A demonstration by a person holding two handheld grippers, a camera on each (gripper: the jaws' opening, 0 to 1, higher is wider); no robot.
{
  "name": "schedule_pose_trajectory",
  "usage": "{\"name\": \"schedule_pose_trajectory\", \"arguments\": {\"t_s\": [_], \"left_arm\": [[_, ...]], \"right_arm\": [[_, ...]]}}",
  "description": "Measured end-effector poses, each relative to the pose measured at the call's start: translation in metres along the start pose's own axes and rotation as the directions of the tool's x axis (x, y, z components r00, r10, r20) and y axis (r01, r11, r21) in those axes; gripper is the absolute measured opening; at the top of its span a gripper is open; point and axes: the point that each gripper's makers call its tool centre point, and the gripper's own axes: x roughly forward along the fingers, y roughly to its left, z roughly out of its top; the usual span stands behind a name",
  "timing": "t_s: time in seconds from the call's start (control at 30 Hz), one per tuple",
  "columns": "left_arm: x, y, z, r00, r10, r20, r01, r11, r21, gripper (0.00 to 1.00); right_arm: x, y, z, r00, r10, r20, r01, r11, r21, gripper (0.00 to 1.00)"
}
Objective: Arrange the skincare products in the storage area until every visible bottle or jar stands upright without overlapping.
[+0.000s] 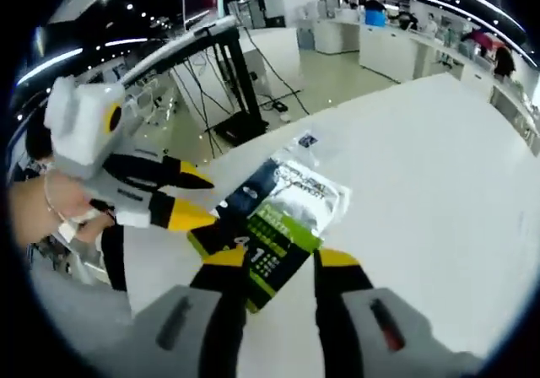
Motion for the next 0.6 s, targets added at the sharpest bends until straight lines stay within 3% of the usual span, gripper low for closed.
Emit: {"name": "schedule_pose_trajectory", "arguments": {"t_s": [0.17, 0.2, 0.27, 0.37, 0.47, 0.6], "left_arm": [[0.007, -0.001, -0.01, 0.999, -0.022, -0.033, 0.021, 0.999, -0.03, 0.27], [0.005, -0.002, -0.009, 0.999, -0.021, -0.025, 0.02, 0.999, -0.027, 0.26], [0.007, -0.001, -0.007, 1.0, -0.019, -0.011, 0.019, 1.0, -0.02, 0.25], [0.008, -0.012, -0.008, 0.998, -0.063, -0.016, 0.062, 0.997, -0.048, 0.21], [0.007, -0.013, -0.01, 0.998, -0.058, -0.02, 0.058, 0.998, -0.018, 0.17], [0.006, -0.011, -0.014, 0.998, -0.055, -0.019, 0.054, 0.997, -0.047, 0.11]], "right_arm": [[0.011, 0.004, -0.02, 0.999, 0.009, -0.031, -0.008, 1.0, 0.031, 0.3], [0.008, 0.001, -0.014, 1.0, -0.006, 0.005, 0.006, 1.0, -0.03, 0.3], [0.008, 0.004, -0.015, 1.0, -0.005, 0.006, 0.006, 1.0, -0.01, 0.29], [0.01, 0.024, -0.012, 0.996, 0.081, 0.036, -0.082, 0.996, 0.04, 0.28], [0.009, 0.027, -0.014, 0.996, 0.083, 0.035, -0.084, 0.996, 0.027, 0.23], [0.007, 0.027, -0.017, 0.998, 0.062, 0.033, -0.062, 0.998, 0.009, 0.18]]}}
